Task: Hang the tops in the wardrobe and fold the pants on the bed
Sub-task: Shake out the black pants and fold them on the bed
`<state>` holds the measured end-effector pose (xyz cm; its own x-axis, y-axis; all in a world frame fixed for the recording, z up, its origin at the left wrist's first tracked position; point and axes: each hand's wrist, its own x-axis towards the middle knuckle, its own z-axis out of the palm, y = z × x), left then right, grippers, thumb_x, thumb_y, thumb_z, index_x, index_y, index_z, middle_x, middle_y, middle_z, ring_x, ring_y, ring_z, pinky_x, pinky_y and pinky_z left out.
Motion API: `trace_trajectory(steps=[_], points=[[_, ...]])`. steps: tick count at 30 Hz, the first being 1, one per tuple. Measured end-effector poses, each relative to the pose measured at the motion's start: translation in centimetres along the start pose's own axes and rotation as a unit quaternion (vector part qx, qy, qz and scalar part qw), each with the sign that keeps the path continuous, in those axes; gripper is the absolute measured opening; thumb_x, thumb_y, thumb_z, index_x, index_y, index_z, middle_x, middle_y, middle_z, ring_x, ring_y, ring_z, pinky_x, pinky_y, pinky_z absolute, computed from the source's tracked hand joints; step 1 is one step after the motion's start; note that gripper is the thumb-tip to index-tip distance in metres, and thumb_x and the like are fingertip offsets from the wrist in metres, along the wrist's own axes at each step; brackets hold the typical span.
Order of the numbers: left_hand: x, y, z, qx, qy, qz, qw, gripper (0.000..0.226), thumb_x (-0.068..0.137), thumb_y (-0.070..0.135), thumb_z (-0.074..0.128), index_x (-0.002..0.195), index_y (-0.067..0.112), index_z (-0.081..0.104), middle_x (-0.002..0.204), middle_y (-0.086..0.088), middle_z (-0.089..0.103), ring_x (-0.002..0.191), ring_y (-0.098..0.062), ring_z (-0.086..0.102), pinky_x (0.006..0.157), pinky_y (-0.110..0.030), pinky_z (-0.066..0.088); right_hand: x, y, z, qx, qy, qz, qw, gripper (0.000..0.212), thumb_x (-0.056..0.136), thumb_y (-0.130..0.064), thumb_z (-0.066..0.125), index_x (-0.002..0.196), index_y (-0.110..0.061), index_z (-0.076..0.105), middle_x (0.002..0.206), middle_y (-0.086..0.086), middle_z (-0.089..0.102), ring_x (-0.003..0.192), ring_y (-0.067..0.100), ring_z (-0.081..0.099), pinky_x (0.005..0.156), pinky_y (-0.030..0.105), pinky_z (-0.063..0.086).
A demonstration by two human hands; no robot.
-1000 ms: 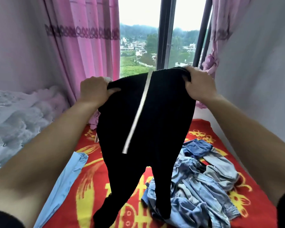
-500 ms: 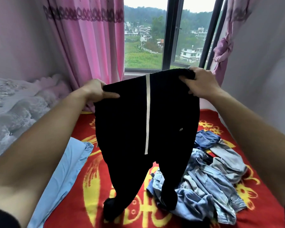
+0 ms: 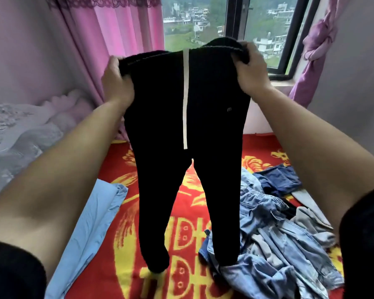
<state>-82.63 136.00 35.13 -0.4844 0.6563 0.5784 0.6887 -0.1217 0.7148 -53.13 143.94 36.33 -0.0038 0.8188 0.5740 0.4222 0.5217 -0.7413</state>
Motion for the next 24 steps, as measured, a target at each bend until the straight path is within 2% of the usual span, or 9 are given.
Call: trace_trajectory(steps=[5,8,11,13,15,18,21,22,24], points=[[2.6,4.8,-2.6,0.005,0.085,0.123,0.989,0.052,0.072,-0.008,0.031,0.119,-0.002,0.053,0.108,-0.006,0.053,0.101,-0.013,0.048,0.08,0.0,0.029,1.8,-3.2,-2.3,0.031,0.094,-0.132,0.986,0.029,0.097,-0.014,0.052,0.125,-0.006,0.056,0.122,0.005,0.059,0.113,0.015,0.054,0.1,0.022,0.042],[2.2,5.6,-3.7,0.02,0.096,0.143,0.985,0.047,0.074,-0.007,0.032,0.115,-0.004,0.054,0.103,-0.001,0.047,0.097,-0.011,0.044,0.076,0.0,0.029,1.2,-3.6,-2.8,0.022,0.088,-0.151,0.984,0.029,0.097,-0.014,0.051,0.124,-0.005,0.056,0.121,0.006,0.06,0.114,0.018,0.055,0.102,0.03,0.043],[0.1,4.4,-3.9,0.026,0.084,0.136,0.987,0.047,0.071,-0.004,0.034,0.113,-0.002,0.055,0.102,-0.007,0.054,0.097,-0.018,0.049,0.075,-0.004,0.031,-1.3,-2.8,-2.7,0.019,0.072,-0.113,0.991,0.028,0.097,-0.016,0.051,0.123,-0.008,0.057,0.118,0.002,0.061,0.109,0.015,0.056,0.098,0.023,0.043],[-2.6,2.2,-3.6,0.04,0.076,0.118,0.989,0.044,0.068,0.004,0.038,0.108,0.005,0.058,0.103,-0.011,0.062,0.099,-0.025,0.055,0.081,-0.019,0.039,-4.3,-1.4,-2.3,0.007,0.076,-0.084,0.993,0.026,0.093,-0.018,0.053,0.116,-0.01,0.061,0.109,-0.004,0.062,0.102,0.012,0.056,0.09,0.02,0.043],[-6.4,-1.1,-3.2,0.083,0.058,0.093,0.99,0.038,0.067,0.015,0.043,0.1,0.012,0.062,0.094,-0.012,0.065,0.091,-0.03,0.058,0.078,-0.032,0.043,-7.8,1.1,-1.9,-0.019,0.067,-0.031,0.997,0.023,0.085,-0.021,0.055,0.104,-0.014,0.067,0.095,-0.006,0.064,0.09,0.012,0.058,0.08,0.021,0.043],[-14.8,-7.7,-1.7,0.191,-0.069,0.095,0.975,0.037,0.066,0.028,0.046,0.095,0.015,0.066,0.083,-0.018,0.065,0.082,-0.038,0.061,0.073,-0.042,0.049,-15.0,6.9,-0.9,-0.106,-0.029,0.073,0.991,0.024,0.077,-0.027,0.058,0.09,-0.014,0.073,0.082,0.004,0.069,0.084,0.02,0.062,0.071,0.025,0.041],[-25.1,-14.7,0.1,0.258,-0.222,0.043,0.939,0.034,0.07,0.029,0.053,0.098,0.016,0.068,0.087,-0.019,0.067,0.085,-0.04,0.063,0.073,-0.04,0.047,-25.1,13.3,0.6,-0.162,-0.18,0.179,0.954,0.007,0.078,-0.025,0.06,0.076,-0.021,0.066,0.083,0.009,0.069,0.077,0.019,0.058,0.065,0.024,0.035],[-28.6,-16.8,0.7,0.275,-0.267,0.02,0.923,0.029,0.073,0.025,0.058,0.1,0.017,0.067,0.09,-0.017,0.068,0.088,-0.038,0.063,0.074,-0.039,0.047,-28.8,15.4,1.2,-0.175,-0.219,0.217,0.935,0.005,0.08,-0.022,0.061,0.08,-0.023,0.066,0.087,0.008,0.071,0.074,0.018,0.059,0.063,0.024,0.035],[-35.5,-20.7,1.6,0.303,-0.353,-0.016,0.885,0.03,0.074,0.014,0.062,0.104,0.017,0.064,0.097,-0.011,0.067,0.096,-0.035,0.06,0.077,-0.038,0.046,-36.3,19.4,2.4,-0.201,-0.269,0.273,0.902,0.019,0.082,-0.014,0.063,0.098,-0.017,0.074,0.097,0.011,0.075,0.082,0.022,0.066,0.067,0.026,0.043]])
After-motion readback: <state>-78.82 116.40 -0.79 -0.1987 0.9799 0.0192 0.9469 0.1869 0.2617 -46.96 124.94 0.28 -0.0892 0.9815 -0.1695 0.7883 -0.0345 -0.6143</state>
